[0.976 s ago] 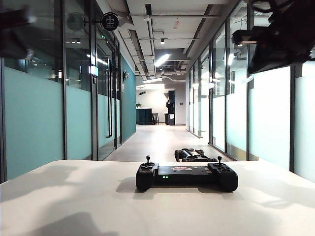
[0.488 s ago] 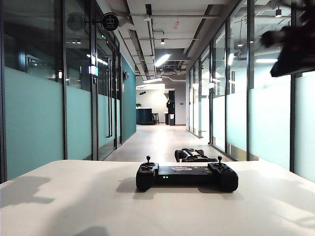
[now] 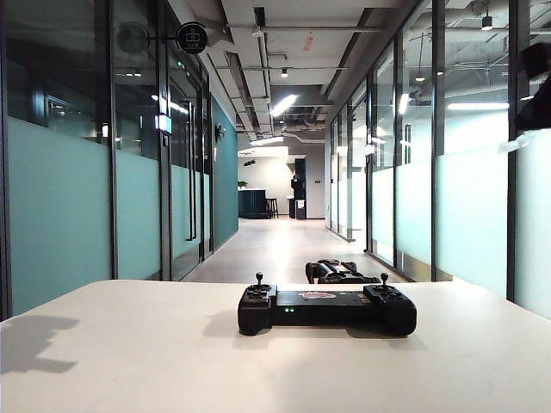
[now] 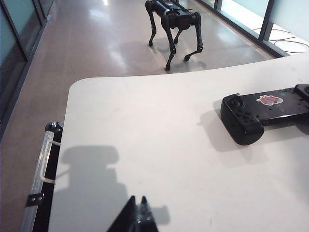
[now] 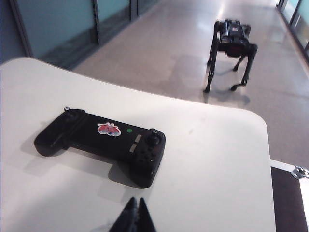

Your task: Push the left joystick on the remote control sitting on the white table backward to make the robot dog back up in a straight line until it returns close to you.

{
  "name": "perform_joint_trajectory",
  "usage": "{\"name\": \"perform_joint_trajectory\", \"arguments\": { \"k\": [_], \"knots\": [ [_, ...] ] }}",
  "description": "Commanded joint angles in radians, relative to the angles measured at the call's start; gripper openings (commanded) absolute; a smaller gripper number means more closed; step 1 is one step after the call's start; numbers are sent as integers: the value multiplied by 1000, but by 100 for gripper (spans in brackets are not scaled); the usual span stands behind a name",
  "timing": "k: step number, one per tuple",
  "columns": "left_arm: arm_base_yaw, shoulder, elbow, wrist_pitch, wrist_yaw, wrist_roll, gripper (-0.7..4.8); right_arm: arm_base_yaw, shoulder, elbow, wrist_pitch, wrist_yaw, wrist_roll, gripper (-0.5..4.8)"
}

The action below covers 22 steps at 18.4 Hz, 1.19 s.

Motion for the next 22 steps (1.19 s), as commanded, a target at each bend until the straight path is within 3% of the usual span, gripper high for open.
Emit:
{"name": "perform_joint_trajectory", "arguments": {
  "k": [1, 4, 11, 18, 22],
  "knots": [
    [0, 0, 2, 10, 4, 0, -5, 1, -45, -31, -8, -21, -1, -2],
    [0, 0, 2, 10, 4, 0, -5, 1, -95, -57, -98, -69, 2, -2],
    [0, 0, 2, 10, 4, 0, -5, 0, -286, -113, -201, -63, 6, -2],
    [0, 0, 2, 10, 4, 0, -5, -11, -441, -193, -198, 0, 5, -2],
    [0, 0, 2, 10, 4, 0, -5, -74, -487, -245, -164, -42, 5, -2]
  ]
}}
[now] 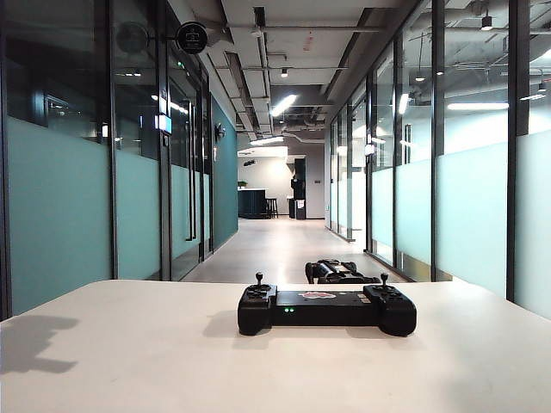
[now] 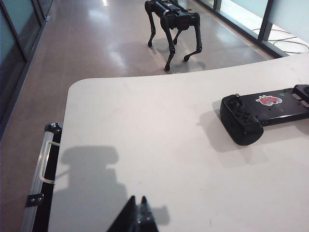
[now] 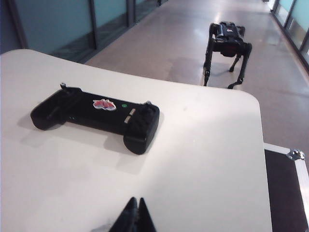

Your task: Push the left joystick on the remote control sitting on the white table backward to make the robot dog back up in a straight line until it returns close to you.

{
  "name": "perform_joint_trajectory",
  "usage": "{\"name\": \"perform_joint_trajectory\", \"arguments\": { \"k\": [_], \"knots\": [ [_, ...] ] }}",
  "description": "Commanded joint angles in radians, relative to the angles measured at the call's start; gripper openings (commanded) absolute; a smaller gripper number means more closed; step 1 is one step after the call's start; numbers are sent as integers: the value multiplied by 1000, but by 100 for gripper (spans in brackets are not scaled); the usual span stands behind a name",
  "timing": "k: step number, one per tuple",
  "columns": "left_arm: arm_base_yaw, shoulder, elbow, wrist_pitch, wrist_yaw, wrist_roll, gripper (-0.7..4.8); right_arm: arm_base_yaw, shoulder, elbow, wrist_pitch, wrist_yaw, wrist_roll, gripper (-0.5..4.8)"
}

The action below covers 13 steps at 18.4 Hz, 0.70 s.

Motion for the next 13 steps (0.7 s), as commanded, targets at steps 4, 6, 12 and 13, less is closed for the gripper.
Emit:
{"name": "perform_joint_trajectory", "arguments": {
  "k": [4, 6, 12, 13],
  "knots": [
    [0, 0, 2, 10, 4, 0, -5, -144, -16, -24, 85, -122, 1, -2],
    [0, 0, 2, 10, 4, 0, -5, -204, -16, -24, 100, -171, 1, -2],
    [0, 0, 2, 10, 4, 0, -5, -326, -70, -24, 155, -173, -8, -2],
    [0, 0, 2, 10, 4, 0, -5, -343, -94, -24, 154, -173, -8, -2]
  ]
}}
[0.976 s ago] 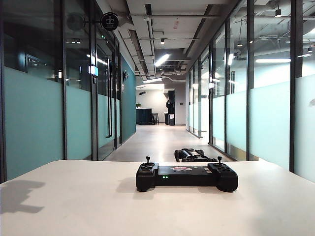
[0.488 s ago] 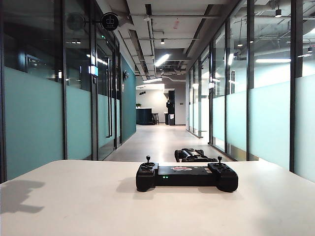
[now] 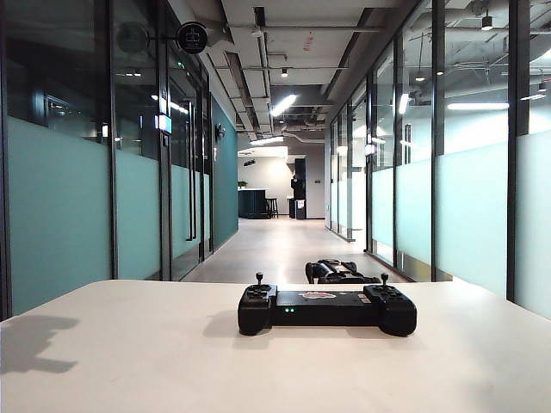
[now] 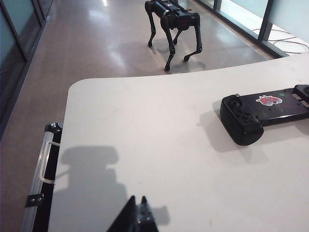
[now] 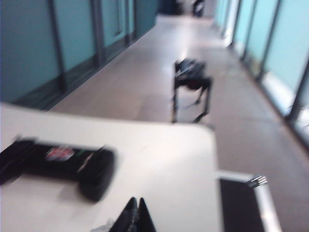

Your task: Push the left joystick on the remote control sitting on the white table backward to make the robot dog back up in a straight line until it returns close to you.

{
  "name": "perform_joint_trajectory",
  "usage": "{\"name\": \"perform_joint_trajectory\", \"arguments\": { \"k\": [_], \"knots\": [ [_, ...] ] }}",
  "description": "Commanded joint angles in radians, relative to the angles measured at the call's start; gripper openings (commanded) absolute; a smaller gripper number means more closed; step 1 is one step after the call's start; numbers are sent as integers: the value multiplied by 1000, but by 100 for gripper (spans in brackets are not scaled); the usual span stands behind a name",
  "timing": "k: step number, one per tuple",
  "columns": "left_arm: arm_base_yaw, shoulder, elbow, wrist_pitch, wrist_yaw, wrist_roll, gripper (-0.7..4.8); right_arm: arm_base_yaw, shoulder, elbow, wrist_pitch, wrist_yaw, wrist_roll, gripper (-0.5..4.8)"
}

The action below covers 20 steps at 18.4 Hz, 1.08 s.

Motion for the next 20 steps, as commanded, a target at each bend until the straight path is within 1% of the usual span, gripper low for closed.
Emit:
{"name": "perform_joint_trajectory", "arguments": {
  "k": [1, 4, 20],
  "knots": [
    [0, 1, 2, 10, 4, 0, -5, -42, -60, -9, 22, 3, -4, -2],
    [0, 1, 2, 11, 4, 0, -5, -76, -74, -9, 42, 2, -3, -2],
    [0, 1, 2, 10, 4, 0, -5, -73, -74, -9, 28, 3, -2, -1]
  ]
}}
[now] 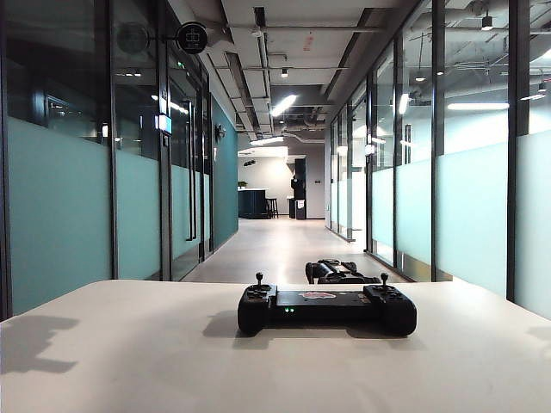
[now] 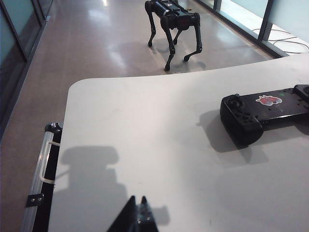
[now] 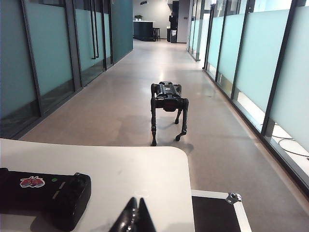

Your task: Push the left joystick on the remote control sitting on the white table backward to make the robot dog back up in a straight line until it returns close to you.

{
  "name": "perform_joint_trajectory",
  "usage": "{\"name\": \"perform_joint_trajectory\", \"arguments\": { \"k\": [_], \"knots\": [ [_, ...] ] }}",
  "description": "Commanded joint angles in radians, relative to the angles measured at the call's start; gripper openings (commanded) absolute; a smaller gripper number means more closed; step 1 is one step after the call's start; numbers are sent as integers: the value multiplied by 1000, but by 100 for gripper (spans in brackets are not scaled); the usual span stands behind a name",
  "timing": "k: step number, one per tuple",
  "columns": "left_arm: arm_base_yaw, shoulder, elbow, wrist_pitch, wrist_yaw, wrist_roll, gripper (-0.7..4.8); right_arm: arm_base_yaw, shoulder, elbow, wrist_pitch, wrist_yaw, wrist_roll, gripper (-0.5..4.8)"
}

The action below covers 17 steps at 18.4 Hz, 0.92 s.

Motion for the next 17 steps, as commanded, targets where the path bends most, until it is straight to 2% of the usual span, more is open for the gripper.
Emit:
{"name": "perform_joint_trajectory", "arguments": {
  "k": [1, 7, 12, 17],
  "knots": [
    [0, 1, 2, 11, 4, 0, -5, 2, -3, -9, 11, 0, -1, -1],
    [15, -62, 2, 26, 1, 1, -5, 2, -3, -9, 11, 1, -1, -1],
    [142, -193, -27, 50, 123, 0, -5, 2, -3, -9, 11, 0, -1, -1],
    [192, -293, -105, 88, 109, -2, -5, 2, -3, -9, 11, 0, -1, -1]
  ]
}}
